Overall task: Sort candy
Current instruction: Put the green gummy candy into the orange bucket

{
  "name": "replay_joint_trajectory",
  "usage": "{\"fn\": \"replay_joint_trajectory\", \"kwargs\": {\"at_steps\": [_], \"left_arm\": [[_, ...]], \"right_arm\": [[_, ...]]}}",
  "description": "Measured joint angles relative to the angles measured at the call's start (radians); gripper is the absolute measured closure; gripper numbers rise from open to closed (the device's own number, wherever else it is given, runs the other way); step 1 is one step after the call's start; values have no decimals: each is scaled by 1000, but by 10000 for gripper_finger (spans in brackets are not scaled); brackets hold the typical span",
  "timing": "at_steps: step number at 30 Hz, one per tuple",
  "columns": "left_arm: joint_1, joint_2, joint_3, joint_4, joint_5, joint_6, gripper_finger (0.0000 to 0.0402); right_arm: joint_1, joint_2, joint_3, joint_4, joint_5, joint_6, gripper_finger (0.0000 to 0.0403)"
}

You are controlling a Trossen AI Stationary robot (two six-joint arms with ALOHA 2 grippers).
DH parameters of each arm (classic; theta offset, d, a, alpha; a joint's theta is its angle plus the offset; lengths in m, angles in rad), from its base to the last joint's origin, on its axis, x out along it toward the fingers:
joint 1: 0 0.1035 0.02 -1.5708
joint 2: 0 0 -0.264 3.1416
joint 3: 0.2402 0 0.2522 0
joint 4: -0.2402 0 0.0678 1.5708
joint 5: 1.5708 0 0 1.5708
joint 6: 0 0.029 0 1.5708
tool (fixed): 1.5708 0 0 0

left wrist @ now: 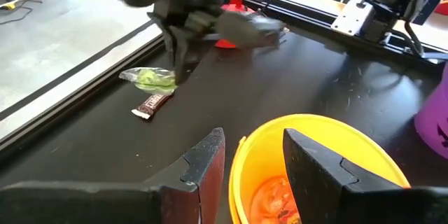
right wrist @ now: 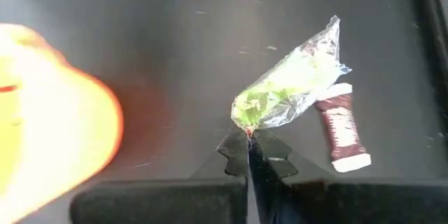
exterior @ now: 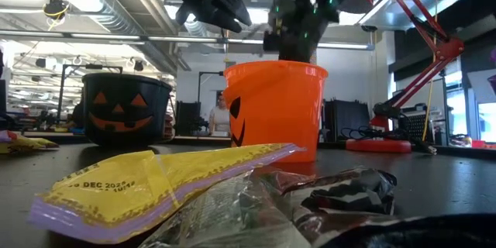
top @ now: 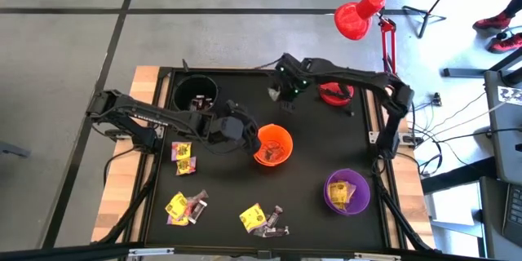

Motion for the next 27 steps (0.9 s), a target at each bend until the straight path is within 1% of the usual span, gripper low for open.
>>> {"fn": "replay_joint_trajectory", "kwargs": {"at_steps": [4, 6, 12, 15, 21, 24, 27], "left_arm": [[-13, 0, 0, 0, -5, 4, 265], [-16, 0, 0, 0, -6, 4, 265], [-16, 0, 0, -4, -6, 6, 265], [-17, 0, 0, -4, -6, 20, 265], [-17, 0, -1, -5, -7, 27, 265], [-16, 0, -1, -4, -7, 27, 265], [-16, 0, -1, -4, -8, 27, 265]], "right_arm": [[91, -62, -18, -22, 12, 1, 403], [140, -91, -38, -23, 38, 2, 403], [287, -190, -119, 1, 200, 35, 403], [353, -249, -181, 29, 248, 57, 403], [448, -348, -339, 155, 256, 112, 403], [486, -380, -410, 217, 256, 129, 403], [517, -393, -452, 272, 256, 136, 403]]}}
